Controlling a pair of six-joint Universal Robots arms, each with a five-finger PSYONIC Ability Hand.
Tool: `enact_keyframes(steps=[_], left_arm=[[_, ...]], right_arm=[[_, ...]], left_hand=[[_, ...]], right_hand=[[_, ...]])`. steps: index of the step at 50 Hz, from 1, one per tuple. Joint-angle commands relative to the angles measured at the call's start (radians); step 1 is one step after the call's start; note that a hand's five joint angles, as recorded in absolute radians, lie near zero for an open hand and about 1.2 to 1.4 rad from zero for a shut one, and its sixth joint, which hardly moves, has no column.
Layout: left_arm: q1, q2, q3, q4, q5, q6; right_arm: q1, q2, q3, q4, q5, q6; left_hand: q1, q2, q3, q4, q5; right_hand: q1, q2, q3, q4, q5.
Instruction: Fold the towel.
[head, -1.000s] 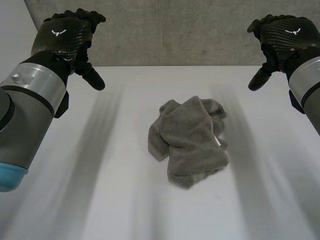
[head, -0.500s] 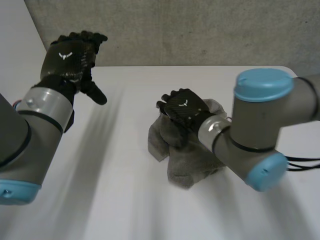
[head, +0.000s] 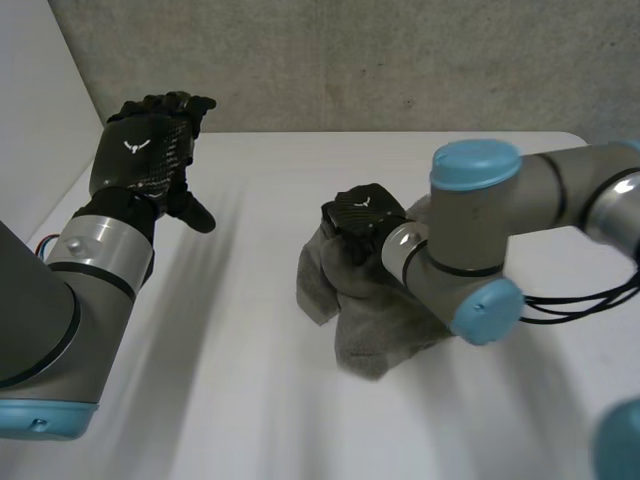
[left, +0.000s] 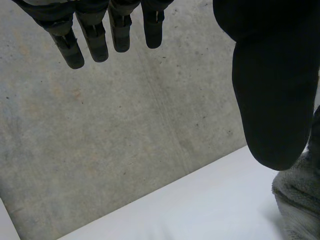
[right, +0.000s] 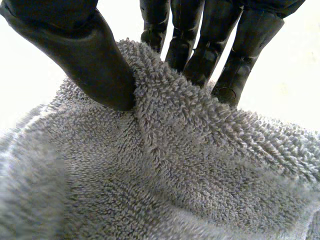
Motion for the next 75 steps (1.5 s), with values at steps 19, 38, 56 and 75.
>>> enact_keyframes(steps=[19,38,56,75], left_arm=[[0.005,0.008,-0.031,0.001,0.048,0.0],[-0.119,-0.186,-0.025,0.004,0.289,0.049],[-0.371,-0.375,0.147,-0.074,0.375,0.238],[-0.362,-0.405,0.253,-0.215,0.219,0.314]], right_arm=[[-0.045,-0.643,0.843,0.163,-0.302,-0.725],[-0.407,-0.926,1.036,-0.141,-0.282,-0.047],[-0.718,-0.949,1.158,-0.146,-0.347,-0.05],[-0.726,-0.941,1.173,-0.146,-0.394,-0.052]], left_hand=[[0.014,0.015,0.014,0.015,-0.007],[0.078,0.079,0.078,0.079,0.058],[0.199,0.2,0.199,0.2,0.178],[1.217,1.218,1.217,1.218,1.196]], right_hand=[[-1.134,-1.113,-1.147,-1.158,-1.123],[-1.134,-1.113,-1.147,-1.158,-1.123],[-1.134,-1.113,-1.147,-1.158,-1.123],[-1.134,-1.113,-1.147,-1.158,-1.123]])
